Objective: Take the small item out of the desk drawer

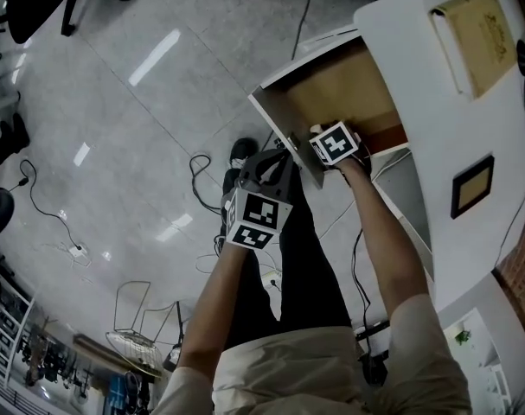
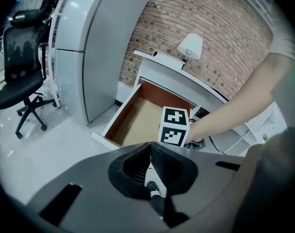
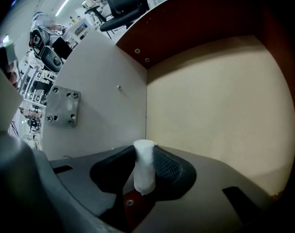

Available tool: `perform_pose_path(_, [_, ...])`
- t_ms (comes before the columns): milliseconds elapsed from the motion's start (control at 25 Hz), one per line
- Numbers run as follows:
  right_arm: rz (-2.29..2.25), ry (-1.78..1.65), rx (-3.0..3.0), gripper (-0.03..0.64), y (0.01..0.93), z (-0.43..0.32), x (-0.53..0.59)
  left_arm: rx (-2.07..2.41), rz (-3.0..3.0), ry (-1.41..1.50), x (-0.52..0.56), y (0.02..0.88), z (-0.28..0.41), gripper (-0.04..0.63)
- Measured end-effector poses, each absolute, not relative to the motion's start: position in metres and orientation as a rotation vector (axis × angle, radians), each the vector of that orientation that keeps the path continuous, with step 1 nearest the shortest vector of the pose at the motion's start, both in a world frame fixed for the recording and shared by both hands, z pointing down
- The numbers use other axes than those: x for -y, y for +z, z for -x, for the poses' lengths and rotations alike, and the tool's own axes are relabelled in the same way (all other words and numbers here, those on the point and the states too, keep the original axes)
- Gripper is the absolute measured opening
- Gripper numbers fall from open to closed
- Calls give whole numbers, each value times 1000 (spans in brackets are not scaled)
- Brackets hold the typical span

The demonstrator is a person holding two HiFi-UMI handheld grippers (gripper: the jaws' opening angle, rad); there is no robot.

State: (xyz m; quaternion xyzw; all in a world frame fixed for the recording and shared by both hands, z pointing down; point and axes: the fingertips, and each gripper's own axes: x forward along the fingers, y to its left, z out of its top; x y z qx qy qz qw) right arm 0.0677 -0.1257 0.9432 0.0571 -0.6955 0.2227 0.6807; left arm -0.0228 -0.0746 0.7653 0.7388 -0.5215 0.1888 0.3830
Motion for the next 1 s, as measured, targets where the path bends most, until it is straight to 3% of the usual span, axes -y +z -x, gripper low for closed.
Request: perform_pose_path(1000, [-357,582,1799,141,860,-66,138,1214,-2030,581,86,725,14,17])
